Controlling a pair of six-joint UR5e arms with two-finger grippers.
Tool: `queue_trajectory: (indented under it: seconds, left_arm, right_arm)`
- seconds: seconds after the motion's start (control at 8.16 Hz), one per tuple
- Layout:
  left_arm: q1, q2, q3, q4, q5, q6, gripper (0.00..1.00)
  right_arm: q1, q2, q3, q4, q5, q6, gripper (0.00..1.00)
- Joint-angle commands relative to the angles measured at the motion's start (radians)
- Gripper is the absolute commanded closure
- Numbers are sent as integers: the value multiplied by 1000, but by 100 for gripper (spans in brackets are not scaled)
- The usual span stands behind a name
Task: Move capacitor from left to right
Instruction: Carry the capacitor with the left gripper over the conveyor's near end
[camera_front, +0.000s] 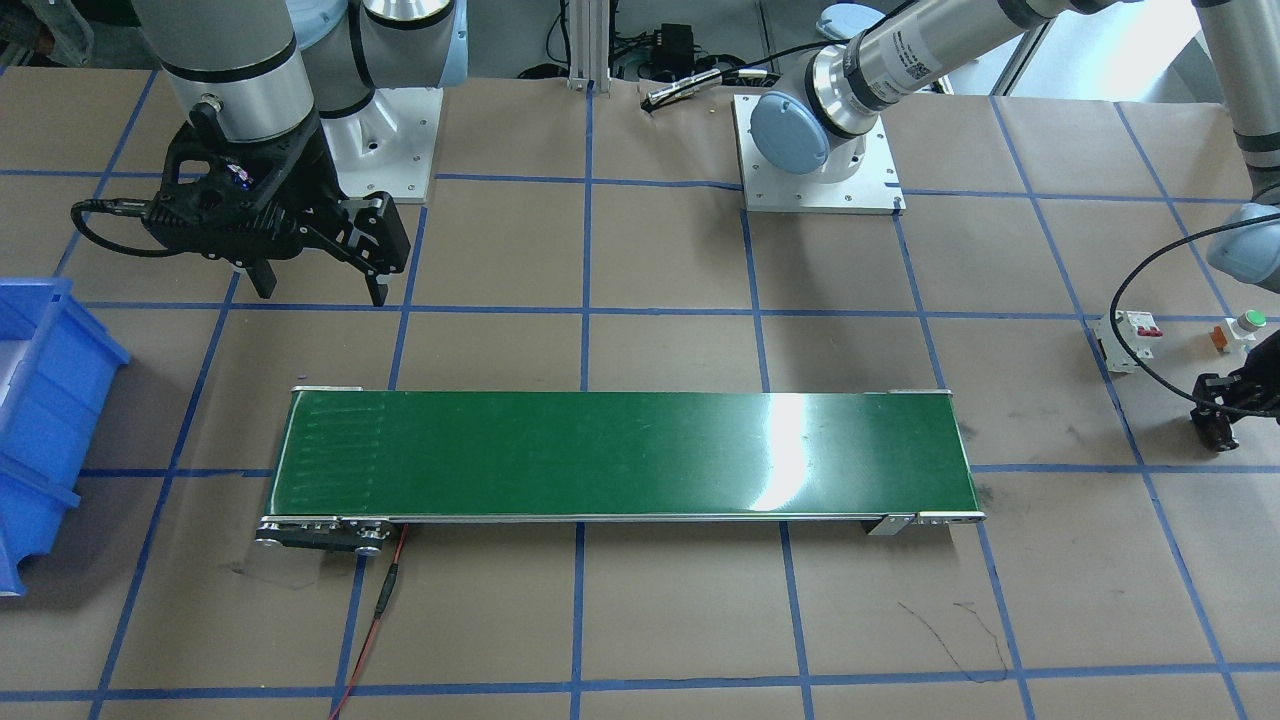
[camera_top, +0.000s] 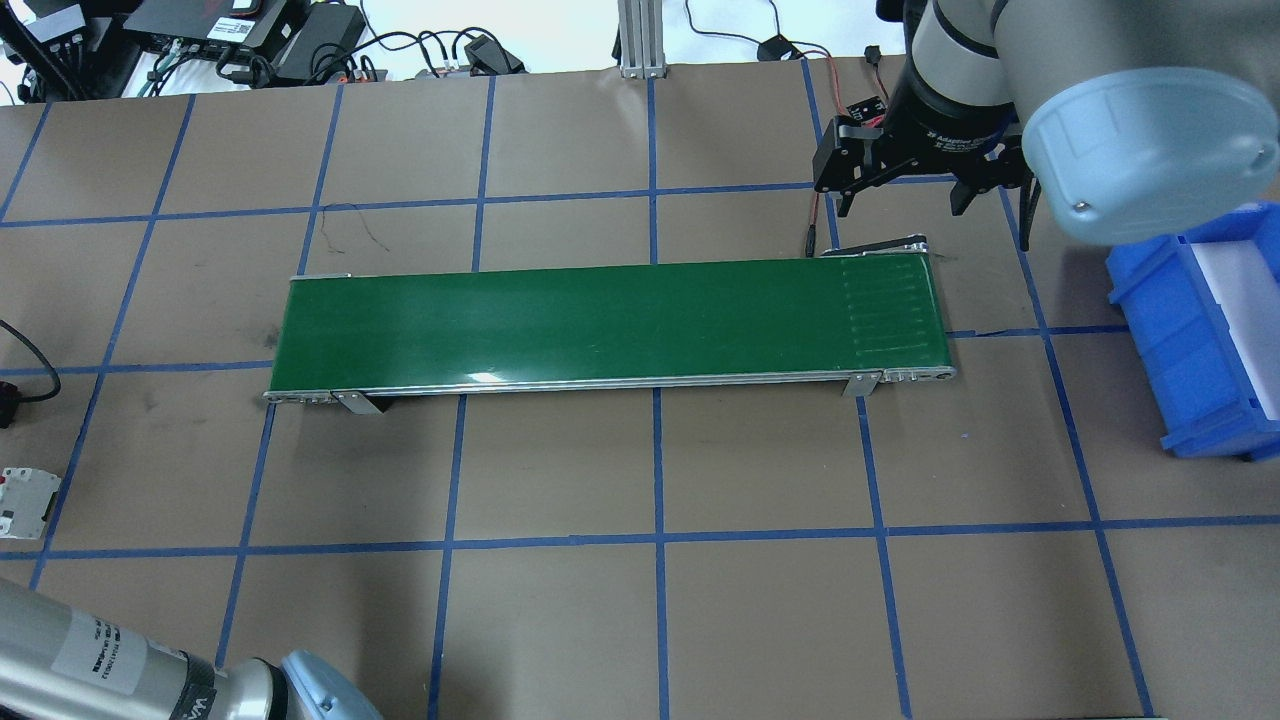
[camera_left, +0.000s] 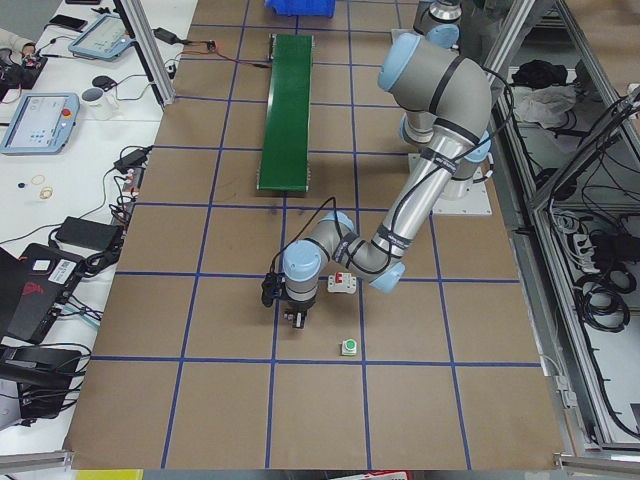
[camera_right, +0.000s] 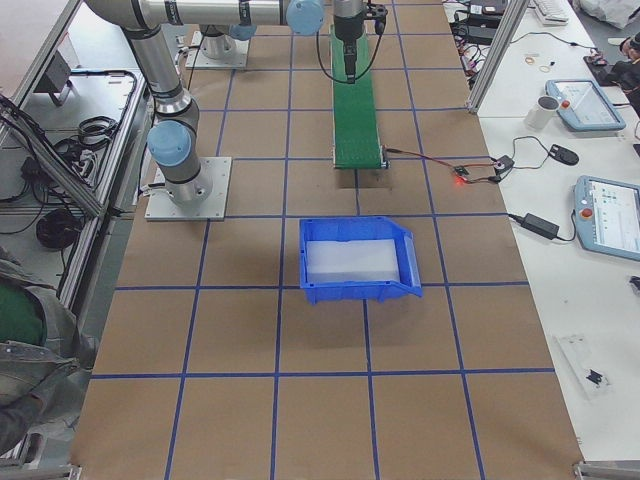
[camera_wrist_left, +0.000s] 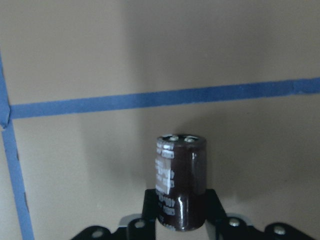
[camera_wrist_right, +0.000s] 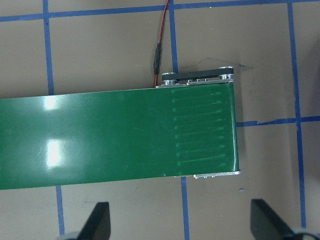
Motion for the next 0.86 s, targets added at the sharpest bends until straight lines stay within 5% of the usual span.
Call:
queue_trajectory:
  seconds: [0.0, 0.74]
  left_arm:
    - [-1, 24, 0, 13, 60, 0, 97]
    - [-172, 280, 3, -275, 97, -269, 96]
  right_arm:
    - [0, 0, 0, -2, 1, 0, 0]
    - [0, 0, 0, -2, 1, 0, 0]
